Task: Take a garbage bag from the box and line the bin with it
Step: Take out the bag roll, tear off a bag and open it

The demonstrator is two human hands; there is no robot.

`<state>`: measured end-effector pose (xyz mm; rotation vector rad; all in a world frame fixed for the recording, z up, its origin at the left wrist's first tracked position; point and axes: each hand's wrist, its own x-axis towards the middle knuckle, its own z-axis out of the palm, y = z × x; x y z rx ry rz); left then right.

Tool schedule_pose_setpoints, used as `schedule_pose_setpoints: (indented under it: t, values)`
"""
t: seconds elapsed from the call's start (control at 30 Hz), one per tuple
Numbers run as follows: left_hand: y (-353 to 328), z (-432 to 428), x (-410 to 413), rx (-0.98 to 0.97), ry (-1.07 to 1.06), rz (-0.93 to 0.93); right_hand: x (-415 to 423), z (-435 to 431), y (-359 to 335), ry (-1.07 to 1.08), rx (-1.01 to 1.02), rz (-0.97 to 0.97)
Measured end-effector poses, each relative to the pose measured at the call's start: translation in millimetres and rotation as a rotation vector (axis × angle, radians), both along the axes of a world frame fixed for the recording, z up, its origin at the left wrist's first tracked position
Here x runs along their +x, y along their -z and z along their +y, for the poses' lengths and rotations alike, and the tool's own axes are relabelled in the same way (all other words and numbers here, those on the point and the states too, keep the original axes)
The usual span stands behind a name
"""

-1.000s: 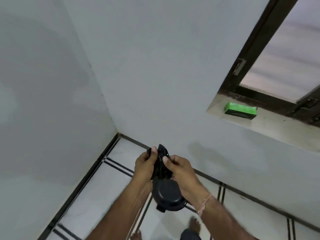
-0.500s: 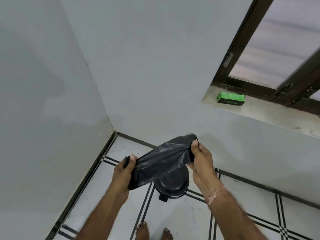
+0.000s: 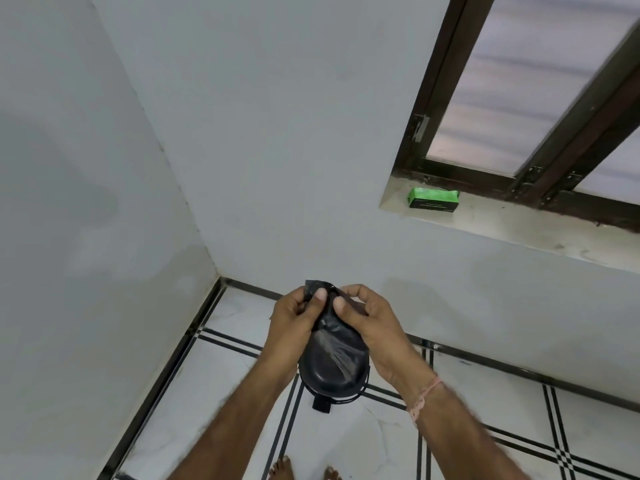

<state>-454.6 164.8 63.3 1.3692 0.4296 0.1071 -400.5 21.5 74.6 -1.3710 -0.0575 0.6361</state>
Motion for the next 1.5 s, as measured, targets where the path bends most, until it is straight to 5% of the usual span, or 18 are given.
schedule_pose_setpoints:
  t: [0.3,0.47,0.63,0.8,1.0,1.5]
  values:
    - [-2.9,-21.4,-17.7,0.035,-0.228,0.037,-14.5,-9.7,12.7,0.183,-0.051,-0.112]
    - [1.8,-16.2,-38.0,0.003,-0.311,0.069,-30.3,-14.4,14.1,-0.005,0.053,0.177]
    - [8.8,-9.8,-52.4,0.009,-0.329,0.119,-39.9,-12.0,11.2,-0.100,-0.002,0.233]
    - [13.0,-16.0,-60.8,0.596,-0.465,0.083,-42.4,-9.1,2.9,-0.062,-0.003,0.256]
    - [5.7,-32.5,-61.9,0.040,-0.214,-0.105,-47.7,8.3,-3.4,0.012,0.134,0.380]
    - [9.9,23.3,-52.8,-0.323,-0.319,0.070,-45.2,21.0,-2.4,0.186,0.073,0.259]
